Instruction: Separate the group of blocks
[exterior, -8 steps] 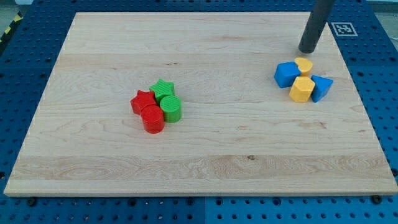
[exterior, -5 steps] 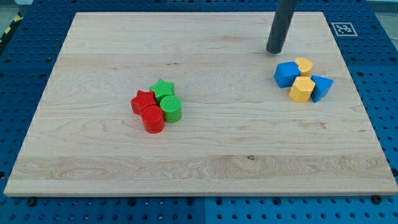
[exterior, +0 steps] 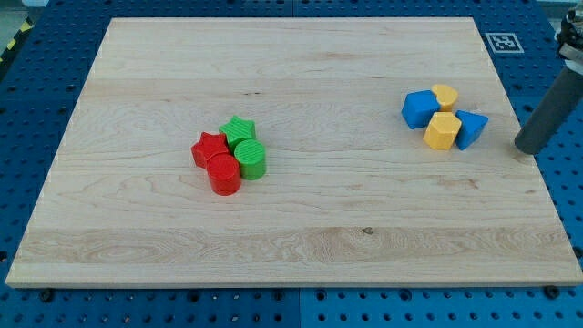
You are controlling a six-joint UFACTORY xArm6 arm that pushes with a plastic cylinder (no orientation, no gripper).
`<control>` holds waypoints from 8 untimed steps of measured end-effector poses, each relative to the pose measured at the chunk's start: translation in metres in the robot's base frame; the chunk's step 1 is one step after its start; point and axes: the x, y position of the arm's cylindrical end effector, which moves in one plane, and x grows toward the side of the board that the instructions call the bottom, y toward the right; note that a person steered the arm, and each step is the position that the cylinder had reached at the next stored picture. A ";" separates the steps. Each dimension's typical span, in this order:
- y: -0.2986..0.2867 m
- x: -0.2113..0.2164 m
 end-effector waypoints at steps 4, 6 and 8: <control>-0.053 -0.016; -0.112 -0.039; -0.201 -0.093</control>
